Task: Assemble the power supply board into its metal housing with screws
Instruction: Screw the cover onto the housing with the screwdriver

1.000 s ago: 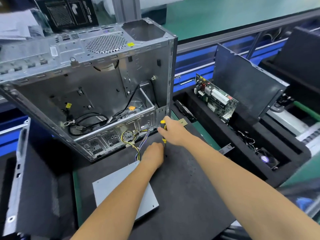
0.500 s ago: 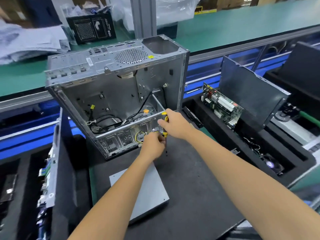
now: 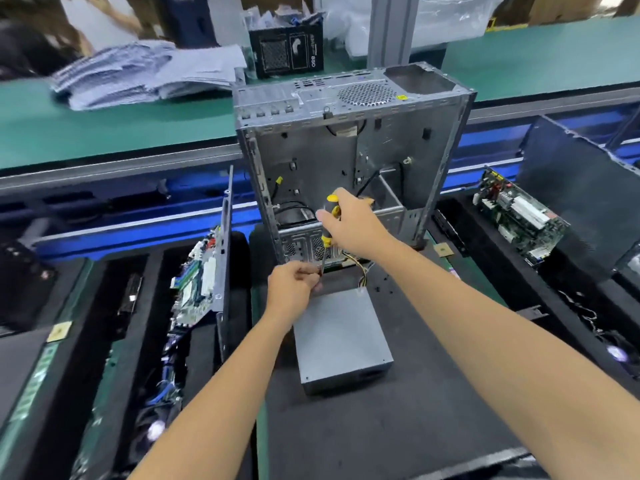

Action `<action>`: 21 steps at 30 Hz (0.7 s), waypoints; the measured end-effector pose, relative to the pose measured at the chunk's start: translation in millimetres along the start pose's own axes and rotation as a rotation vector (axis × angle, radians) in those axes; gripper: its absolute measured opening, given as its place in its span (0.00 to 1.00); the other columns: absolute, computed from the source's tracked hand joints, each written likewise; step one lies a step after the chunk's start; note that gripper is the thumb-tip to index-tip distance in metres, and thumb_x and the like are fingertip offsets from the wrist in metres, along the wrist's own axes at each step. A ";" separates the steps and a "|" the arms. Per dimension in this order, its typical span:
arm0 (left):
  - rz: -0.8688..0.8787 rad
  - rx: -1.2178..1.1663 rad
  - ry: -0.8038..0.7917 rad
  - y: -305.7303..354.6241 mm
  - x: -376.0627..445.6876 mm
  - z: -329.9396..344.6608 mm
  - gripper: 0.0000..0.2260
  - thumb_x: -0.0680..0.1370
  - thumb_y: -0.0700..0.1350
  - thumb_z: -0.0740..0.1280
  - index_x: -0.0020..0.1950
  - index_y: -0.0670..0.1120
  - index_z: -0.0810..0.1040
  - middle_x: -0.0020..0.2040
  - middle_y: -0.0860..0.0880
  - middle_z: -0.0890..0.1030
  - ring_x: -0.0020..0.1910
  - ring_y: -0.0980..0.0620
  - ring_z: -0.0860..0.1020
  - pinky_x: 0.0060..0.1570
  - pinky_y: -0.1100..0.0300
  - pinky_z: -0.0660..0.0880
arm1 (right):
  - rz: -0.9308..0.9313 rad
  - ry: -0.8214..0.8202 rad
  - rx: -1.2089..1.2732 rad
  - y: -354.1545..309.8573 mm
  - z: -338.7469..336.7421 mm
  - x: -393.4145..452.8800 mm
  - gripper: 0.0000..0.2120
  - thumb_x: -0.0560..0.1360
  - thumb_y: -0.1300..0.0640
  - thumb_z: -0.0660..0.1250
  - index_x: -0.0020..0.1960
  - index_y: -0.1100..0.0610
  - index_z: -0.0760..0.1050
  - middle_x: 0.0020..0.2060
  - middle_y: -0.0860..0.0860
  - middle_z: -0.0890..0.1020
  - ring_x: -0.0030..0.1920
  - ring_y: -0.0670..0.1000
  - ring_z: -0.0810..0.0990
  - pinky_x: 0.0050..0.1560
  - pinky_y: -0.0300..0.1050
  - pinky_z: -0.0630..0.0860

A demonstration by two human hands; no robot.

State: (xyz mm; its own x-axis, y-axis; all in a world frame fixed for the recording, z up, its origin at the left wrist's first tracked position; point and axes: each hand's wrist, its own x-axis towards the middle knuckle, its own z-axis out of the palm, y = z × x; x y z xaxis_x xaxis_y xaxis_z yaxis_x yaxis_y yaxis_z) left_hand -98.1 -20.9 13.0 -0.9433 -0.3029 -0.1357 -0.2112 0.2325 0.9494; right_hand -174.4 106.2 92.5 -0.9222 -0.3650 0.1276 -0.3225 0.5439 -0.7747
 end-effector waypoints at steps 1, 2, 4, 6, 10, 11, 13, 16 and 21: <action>-0.009 -0.003 0.011 -3.5 -2.5 -3.2 0.07 0.76 0.30 0.66 0.43 0.41 0.79 0.41 0.38 0.81 0.34 0.51 0.80 0.36 0.65 0.78 | -0.002 -0.009 0.020 -3.8 2.9 -0.5 0.08 0.80 0.53 0.61 0.51 0.56 0.65 0.34 0.49 0.71 0.32 0.50 0.75 0.32 0.42 0.74; -0.012 0.002 0.017 -6.9 -5.2 -6.0 0.08 0.76 0.31 0.66 0.42 0.42 0.79 0.41 0.39 0.81 0.34 0.50 0.81 0.39 0.61 0.80 | -0.001 -0.018 0.034 -7.0 5.6 -0.8 0.08 0.80 0.53 0.61 0.50 0.56 0.65 0.34 0.49 0.72 0.33 0.51 0.76 0.32 0.42 0.73; -0.004 0.029 0.010 -13.1 -10.3 -10.6 0.10 0.76 0.32 0.66 0.40 0.45 0.78 0.38 0.43 0.81 0.34 0.51 0.81 0.44 0.55 0.79 | -0.002 -0.036 0.038 -13.0 10.0 -1.8 0.09 0.80 0.52 0.61 0.51 0.58 0.66 0.33 0.51 0.74 0.34 0.53 0.77 0.32 0.44 0.74; 0.030 0.096 0.015 -19.7 -13.8 -14.8 0.09 0.76 0.34 0.68 0.41 0.46 0.77 0.36 0.48 0.80 0.33 0.56 0.79 0.42 0.59 0.78 | -0.009 -0.058 0.040 -17.1 14.8 -3.2 0.08 0.80 0.52 0.60 0.48 0.57 0.66 0.34 0.53 0.76 0.33 0.52 0.77 0.31 0.43 0.74; 0.064 0.177 0.033 -27.9 -16.3 -20.3 0.04 0.76 0.37 0.69 0.44 0.45 0.78 0.38 0.51 0.79 0.36 0.57 0.75 0.38 0.68 0.72 | -0.009 -0.103 0.086 -16.9 26.2 -7.3 0.05 0.80 0.54 0.60 0.47 0.54 0.66 0.39 0.59 0.79 0.30 0.45 0.77 0.26 0.31 0.71; 0.065 0.184 0.031 -29.2 -17.0 -21.1 0.04 0.76 0.36 0.68 0.44 0.44 0.78 0.38 0.51 0.79 0.36 0.58 0.75 0.38 0.69 0.71 | -0.006 -0.106 0.100 -15.7 28.5 -8.2 0.05 0.80 0.54 0.60 0.48 0.55 0.66 0.41 0.61 0.80 0.29 0.43 0.77 0.26 0.30 0.70; 0.069 0.204 0.040 -31.4 -19.1 -22.1 0.03 0.76 0.36 0.68 0.45 0.43 0.78 0.38 0.51 0.78 0.36 0.58 0.73 0.36 0.72 0.69 | -0.004 -0.107 0.122 -13.7 32.0 -10.8 0.05 0.79 0.55 0.60 0.48 0.56 0.67 0.43 0.63 0.80 0.28 0.42 0.77 0.27 0.30 0.71; 0.086 0.238 0.057 -34.8 -21.3 -24.8 0.02 0.77 0.36 0.67 0.46 0.41 0.78 0.37 0.51 0.76 0.35 0.59 0.72 0.34 0.75 0.68 | -0.027 -0.116 0.109 -14.9 34.6 -15.6 0.05 0.79 0.54 0.61 0.47 0.56 0.67 0.41 0.61 0.81 0.30 0.45 0.78 0.29 0.34 0.74; 0.090 0.258 0.036 -39.0 -20.2 -29.3 0.03 0.78 0.35 0.65 0.46 0.41 0.77 0.39 0.50 0.77 0.37 0.56 0.72 0.34 0.75 0.68 | -0.150 -0.178 -0.017 -25.6 35.3 -22.3 0.06 0.79 0.54 0.62 0.48 0.57 0.69 0.39 0.55 0.80 0.38 0.53 0.82 0.39 0.48 0.79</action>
State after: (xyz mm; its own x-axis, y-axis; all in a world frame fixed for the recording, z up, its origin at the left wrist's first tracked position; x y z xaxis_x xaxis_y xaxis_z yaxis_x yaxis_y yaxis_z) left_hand -63.3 -50.9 -13.1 -0.9525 -0.3019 -0.0395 -0.1896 0.4867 0.8527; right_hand -138.1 73.8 87.6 -0.8122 -0.5693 0.1278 -0.4578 0.4861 -0.7443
